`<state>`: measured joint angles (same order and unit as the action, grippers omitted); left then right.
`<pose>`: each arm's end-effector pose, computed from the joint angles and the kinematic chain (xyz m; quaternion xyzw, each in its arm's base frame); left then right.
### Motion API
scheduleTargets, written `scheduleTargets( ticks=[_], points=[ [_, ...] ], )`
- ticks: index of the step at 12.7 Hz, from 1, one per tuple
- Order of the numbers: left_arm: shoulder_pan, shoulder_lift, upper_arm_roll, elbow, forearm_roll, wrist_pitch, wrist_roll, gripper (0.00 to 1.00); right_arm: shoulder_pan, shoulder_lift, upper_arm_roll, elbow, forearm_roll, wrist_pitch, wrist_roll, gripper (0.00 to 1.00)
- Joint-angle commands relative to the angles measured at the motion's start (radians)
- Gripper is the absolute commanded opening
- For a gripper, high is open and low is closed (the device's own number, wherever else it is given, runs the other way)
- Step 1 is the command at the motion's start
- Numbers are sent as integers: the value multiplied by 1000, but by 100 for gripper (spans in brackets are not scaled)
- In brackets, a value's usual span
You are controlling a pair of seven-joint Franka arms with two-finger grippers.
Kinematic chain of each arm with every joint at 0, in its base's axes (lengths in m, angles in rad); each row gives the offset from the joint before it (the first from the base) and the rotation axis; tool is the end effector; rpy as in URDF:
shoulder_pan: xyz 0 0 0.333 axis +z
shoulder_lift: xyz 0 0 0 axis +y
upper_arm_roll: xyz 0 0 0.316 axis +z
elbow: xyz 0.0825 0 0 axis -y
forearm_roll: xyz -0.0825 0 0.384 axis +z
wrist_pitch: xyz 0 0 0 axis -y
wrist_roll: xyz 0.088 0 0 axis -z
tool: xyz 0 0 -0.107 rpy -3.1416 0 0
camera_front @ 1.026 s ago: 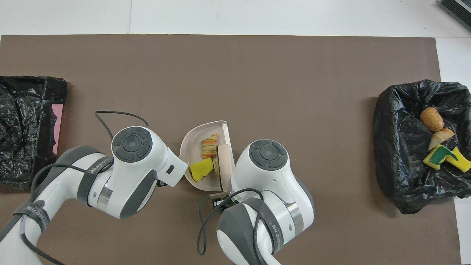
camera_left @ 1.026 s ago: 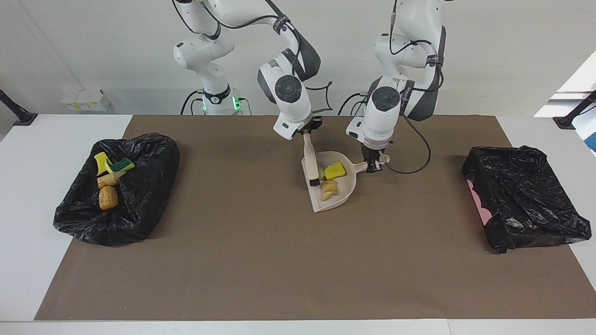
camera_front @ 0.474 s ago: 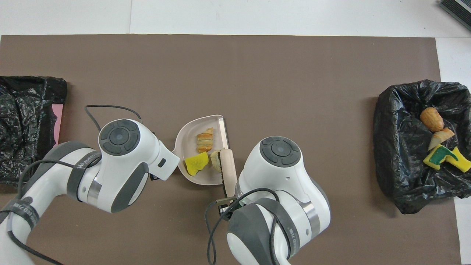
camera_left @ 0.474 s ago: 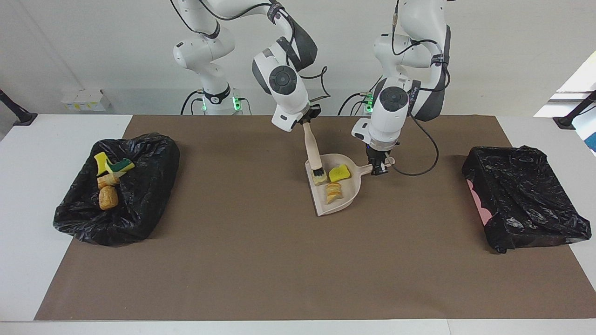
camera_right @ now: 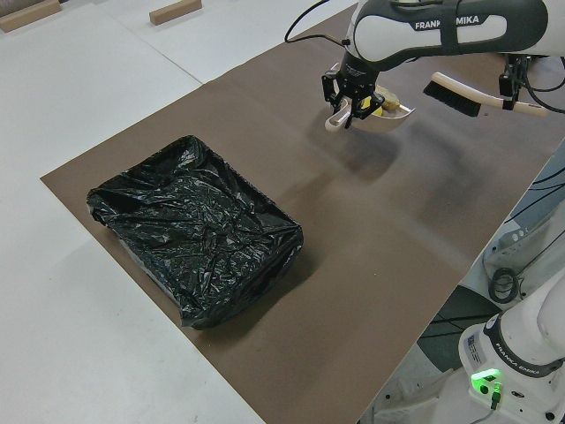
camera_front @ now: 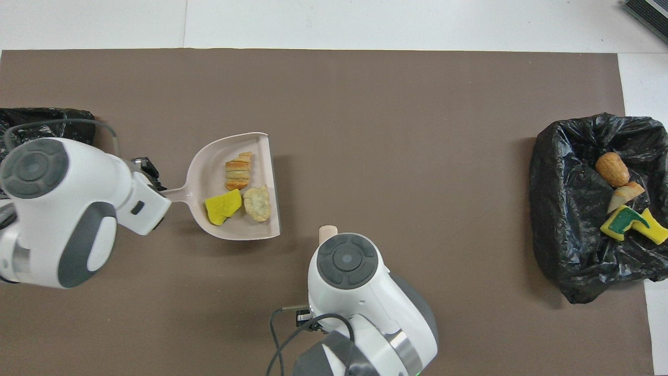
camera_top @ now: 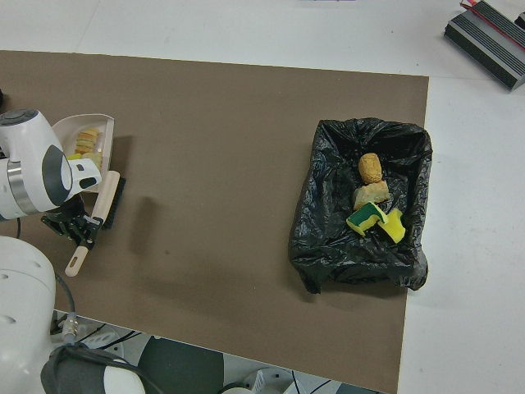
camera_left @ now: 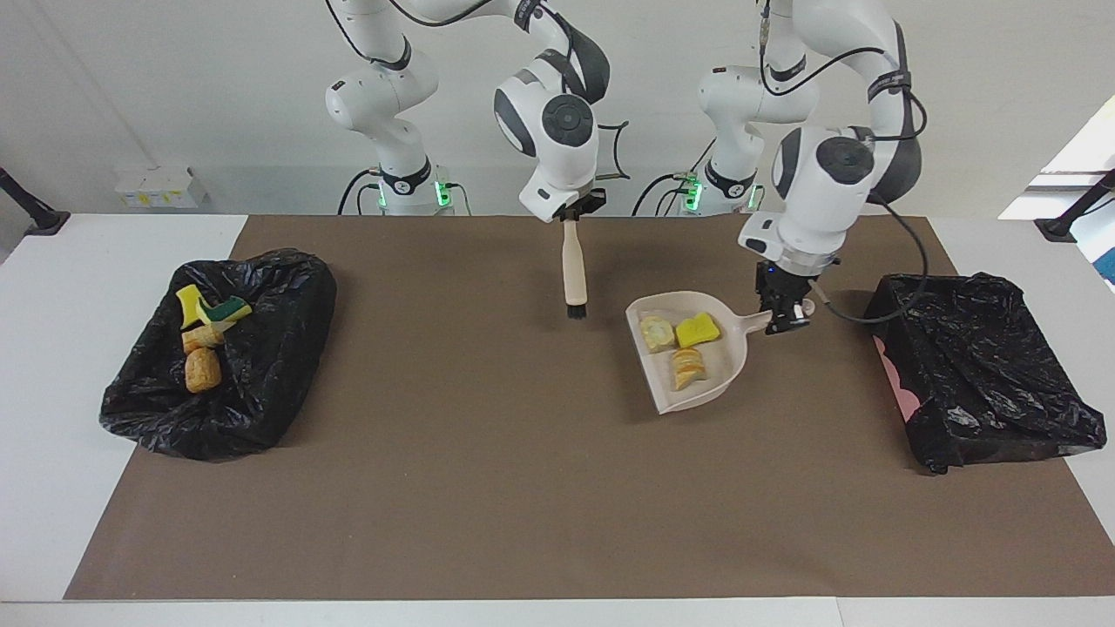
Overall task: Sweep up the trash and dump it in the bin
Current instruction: 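Carry the loaded dustpan with the left gripper and tip it into the bin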
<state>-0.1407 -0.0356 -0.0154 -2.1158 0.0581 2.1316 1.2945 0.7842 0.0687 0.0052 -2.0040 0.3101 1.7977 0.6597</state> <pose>0.5339 -0.0815 0.4342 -0.7379 0.6739 -0.0080 0.0351 0.3606 0.4000 0.4068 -0.9802 -0.0085 0.1972 0.0184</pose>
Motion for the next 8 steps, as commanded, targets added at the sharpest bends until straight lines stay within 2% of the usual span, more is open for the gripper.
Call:
scheduleTargets(
  ticks=[1,4,8],
  points=[
    [146,-53,-9,-1,-1,-16,138,0,76,51,2,-10,-26,101,78,0],
    [333,-52,-9,33,-1,-27,140,0,125,101,2,2,-46,141,98,0],
    [531,3,-3,144,8,4,141,0,139,146,2,-2,-57,215,115,0]
  ],
)
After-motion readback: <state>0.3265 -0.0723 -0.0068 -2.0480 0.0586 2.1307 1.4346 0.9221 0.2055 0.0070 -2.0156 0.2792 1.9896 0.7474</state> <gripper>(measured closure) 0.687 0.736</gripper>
